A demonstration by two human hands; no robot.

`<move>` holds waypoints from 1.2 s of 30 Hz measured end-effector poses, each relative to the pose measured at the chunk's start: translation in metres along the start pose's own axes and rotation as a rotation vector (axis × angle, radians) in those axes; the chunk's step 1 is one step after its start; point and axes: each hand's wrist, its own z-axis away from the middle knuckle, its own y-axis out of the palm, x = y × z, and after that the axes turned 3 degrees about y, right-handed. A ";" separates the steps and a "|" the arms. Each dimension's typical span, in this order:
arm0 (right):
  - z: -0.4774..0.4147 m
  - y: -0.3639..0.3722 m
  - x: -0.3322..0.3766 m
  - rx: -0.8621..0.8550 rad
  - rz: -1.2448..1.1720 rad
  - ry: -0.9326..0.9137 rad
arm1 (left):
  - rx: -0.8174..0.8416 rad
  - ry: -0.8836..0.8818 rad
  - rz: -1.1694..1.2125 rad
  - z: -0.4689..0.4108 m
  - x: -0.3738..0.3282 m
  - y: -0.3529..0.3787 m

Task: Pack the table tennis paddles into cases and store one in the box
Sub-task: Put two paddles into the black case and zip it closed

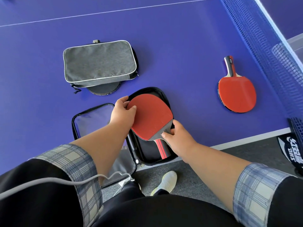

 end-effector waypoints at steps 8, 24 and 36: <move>0.004 0.004 0.010 -0.002 -0.006 -0.009 | -0.055 0.010 -0.059 -0.002 0.000 0.001; 0.016 -0.004 0.004 0.003 0.199 -0.030 | 0.121 0.141 -0.367 0.012 -0.011 -0.006; 0.022 -0.027 0.004 -0.148 0.260 0.019 | -0.026 -0.094 -0.521 0.063 0.029 -0.083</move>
